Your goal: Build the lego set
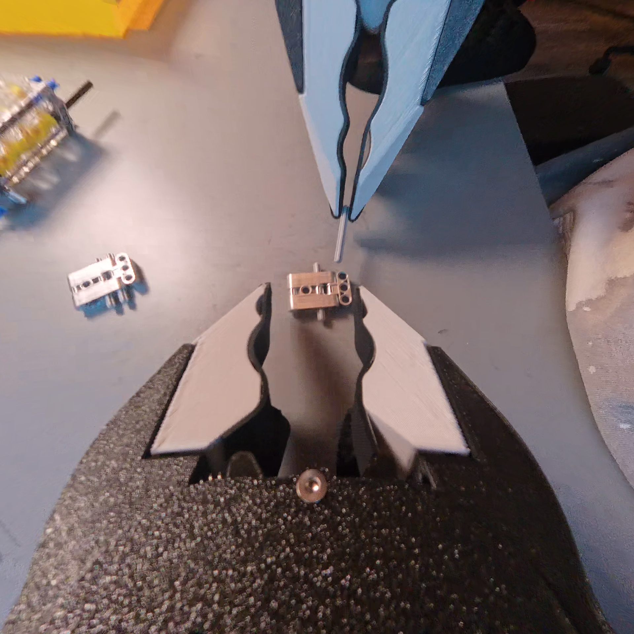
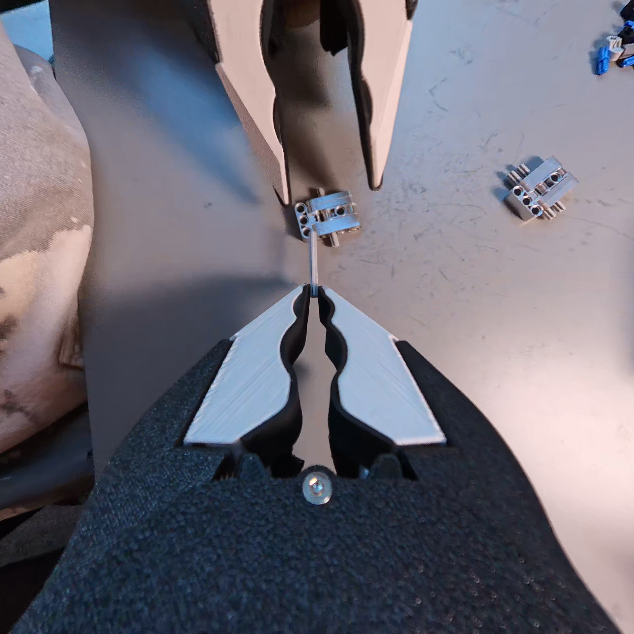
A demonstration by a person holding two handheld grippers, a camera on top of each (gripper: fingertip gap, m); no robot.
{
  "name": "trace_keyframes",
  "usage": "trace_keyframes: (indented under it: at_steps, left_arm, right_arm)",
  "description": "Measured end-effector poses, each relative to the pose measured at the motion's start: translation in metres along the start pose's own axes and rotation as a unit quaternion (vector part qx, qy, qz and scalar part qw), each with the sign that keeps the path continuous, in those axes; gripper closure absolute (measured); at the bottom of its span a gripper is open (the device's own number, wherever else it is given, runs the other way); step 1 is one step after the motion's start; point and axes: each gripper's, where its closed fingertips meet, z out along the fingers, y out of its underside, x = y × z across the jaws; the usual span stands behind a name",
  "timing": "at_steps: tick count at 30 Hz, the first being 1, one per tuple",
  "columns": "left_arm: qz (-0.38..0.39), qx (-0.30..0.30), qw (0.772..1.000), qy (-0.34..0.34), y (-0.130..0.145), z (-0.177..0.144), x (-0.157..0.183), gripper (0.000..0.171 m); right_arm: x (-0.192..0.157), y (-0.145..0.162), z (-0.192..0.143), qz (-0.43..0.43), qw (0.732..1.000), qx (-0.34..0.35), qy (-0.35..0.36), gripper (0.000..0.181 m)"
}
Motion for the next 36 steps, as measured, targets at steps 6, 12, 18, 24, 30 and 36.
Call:
trace_keyframes:
  at_steps: [6,12,18,24,30,36]
  left_arm:
    - [-0.029,-0.028,0.999,0.010,0.008,0.008,0.000,0.117]
    - [-0.017,-0.047,0.999,0.002,0.009,0.016,0.003,0.130]
    - [-0.020,-0.043,0.999,0.009,0.009,0.017,0.005,0.134]
    - [-0.017,-0.041,0.999,0.005,0.008,0.017,0.005,0.134]
    - [-0.012,-0.041,0.999,0.001,0.008,0.017,0.005,0.134]
    - [-0.006,-0.040,0.999,-0.005,0.008,0.017,0.005,0.135]
  right_arm:
    - [0.007,0.005,0.008,-0.028,0.999,-0.020,-0.005,0.179]
    - [0.008,0.006,0.011,-0.036,0.999,-0.016,-0.017,0.179]
    - [0.007,0.006,0.012,-0.035,0.999,-0.003,-0.025,0.179]
    - [0.006,0.007,0.012,-0.028,0.999,0.012,-0.032,0.179]
    - [0.004,0.006,0.011,-0.023,0.999,0.019,-0.041,0.179]
    - [0.004,0.006,0.012,-0.014,0.998,0.017,-0.051,0.179]
